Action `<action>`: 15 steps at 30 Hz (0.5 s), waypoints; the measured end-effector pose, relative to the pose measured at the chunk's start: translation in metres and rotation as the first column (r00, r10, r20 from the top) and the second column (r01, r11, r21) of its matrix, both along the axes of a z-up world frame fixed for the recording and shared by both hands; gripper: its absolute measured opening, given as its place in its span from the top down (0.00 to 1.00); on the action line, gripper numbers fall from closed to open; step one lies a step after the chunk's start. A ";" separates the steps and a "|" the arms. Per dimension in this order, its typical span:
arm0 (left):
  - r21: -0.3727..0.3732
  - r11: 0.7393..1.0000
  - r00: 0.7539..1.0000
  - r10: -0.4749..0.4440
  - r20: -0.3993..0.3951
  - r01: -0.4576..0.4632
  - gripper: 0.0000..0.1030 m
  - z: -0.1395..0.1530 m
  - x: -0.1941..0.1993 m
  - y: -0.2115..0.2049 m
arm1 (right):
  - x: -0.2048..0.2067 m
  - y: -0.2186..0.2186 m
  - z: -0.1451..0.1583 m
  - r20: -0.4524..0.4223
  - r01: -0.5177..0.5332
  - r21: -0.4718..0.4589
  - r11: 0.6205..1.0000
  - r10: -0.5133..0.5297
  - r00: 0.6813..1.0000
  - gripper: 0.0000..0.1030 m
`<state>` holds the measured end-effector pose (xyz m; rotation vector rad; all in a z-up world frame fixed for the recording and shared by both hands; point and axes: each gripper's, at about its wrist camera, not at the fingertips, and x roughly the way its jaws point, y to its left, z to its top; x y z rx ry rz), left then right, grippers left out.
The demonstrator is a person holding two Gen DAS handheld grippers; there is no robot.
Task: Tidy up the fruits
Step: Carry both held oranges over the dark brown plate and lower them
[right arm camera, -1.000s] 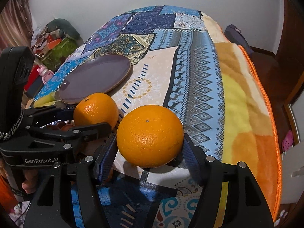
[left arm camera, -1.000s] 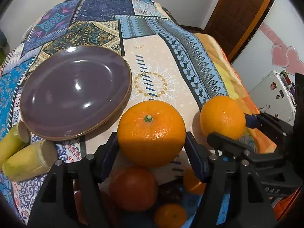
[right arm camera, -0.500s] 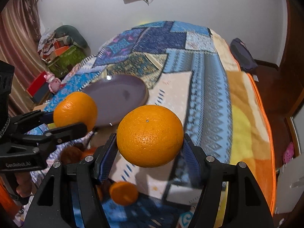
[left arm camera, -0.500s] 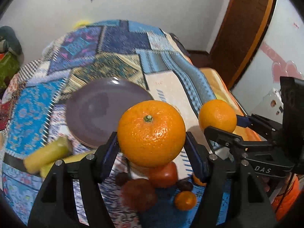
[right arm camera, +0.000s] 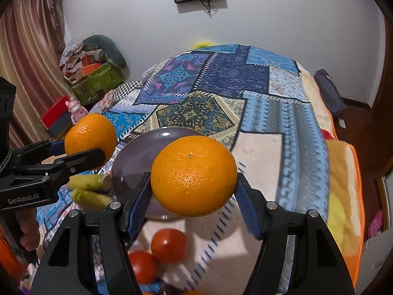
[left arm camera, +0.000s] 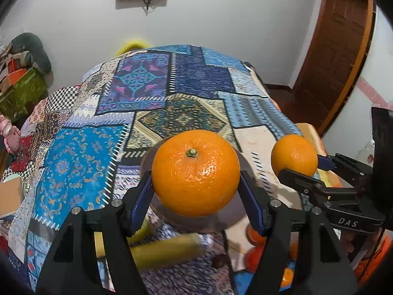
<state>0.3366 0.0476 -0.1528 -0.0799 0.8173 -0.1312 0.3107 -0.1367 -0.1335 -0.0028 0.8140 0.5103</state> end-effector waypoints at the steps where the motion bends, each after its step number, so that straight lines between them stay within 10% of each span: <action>1: 0.002 1.000 1.000 0.006 -0.002 -0.006 0.34 -0.002 0.004 0.004 | 0.005 0.005 -0.001 0.000 -0.004 -0.006 1.000 0.004 1.000 0.39; 15: 0.044 0.999 0.995 0.021 -0.099 -0.017 0.34 -0.049 0.064 0.029 | 0.060 0.048 -0.034 -0.085 -0.068 -0.060 0.996 0.063 0.994 0.39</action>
